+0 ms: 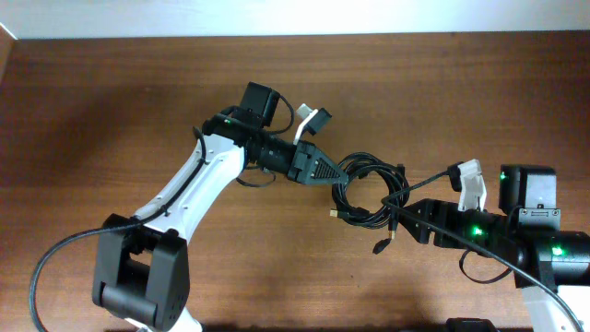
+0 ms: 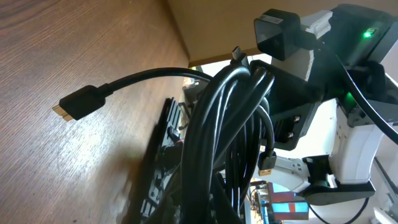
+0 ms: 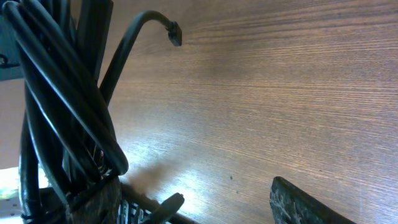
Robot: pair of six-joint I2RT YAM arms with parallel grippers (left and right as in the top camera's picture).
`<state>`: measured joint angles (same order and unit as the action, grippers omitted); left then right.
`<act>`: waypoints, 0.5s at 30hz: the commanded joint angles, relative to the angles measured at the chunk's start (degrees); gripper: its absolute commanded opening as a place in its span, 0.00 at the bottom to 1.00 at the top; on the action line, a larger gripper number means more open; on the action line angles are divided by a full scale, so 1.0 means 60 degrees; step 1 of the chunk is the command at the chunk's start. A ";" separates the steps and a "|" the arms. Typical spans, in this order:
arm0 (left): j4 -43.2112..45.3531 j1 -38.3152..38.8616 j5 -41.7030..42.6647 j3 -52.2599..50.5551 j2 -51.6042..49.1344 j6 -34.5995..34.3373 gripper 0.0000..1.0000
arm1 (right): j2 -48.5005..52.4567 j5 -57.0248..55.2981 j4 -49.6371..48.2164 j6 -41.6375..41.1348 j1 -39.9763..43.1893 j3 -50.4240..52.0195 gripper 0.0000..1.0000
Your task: Untangle cables
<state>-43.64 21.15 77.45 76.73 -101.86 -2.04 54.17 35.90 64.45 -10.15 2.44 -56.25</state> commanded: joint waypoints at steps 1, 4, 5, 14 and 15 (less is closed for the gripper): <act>0.0160 0.0164 0.0699 0.0219 0.0251 -0.0029 0.00 | 0.0007 0.0339 -0.0062 0.0044 0.0036 -0.0175 0.76; 0.0561 0.0342 0.0750 0.0222 0.0251 -0.0033 0.00 | 0.0007 0.0350 -0.0066 0.0044 0.0036 -0.0175 0.76; 0.0736 0.0423 0.0790 0.0222 0.0251 -0.0033 0.00 | 0.0007 0.0404 -0.0076 0.0044 0.0036 -0.0175 0.76; 0.1235 0.0645 0.0780 0.0222 0.0251 -0.0029 0.00 | 0.0007 0.1275 -0.0197 0.0160 0.0036 -0.0175 0.76; 0.1235 0.0648 0.0780 0.0222 0.0251 -0.0029 0.00 | 0.0007 0.1271 -0.0160 0.0186 0.0036 -0.0175 0.76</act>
<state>-36.53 24.43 79.33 76.73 -101.86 -2.24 54.17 40.99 63.26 -10.07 2.44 -56.25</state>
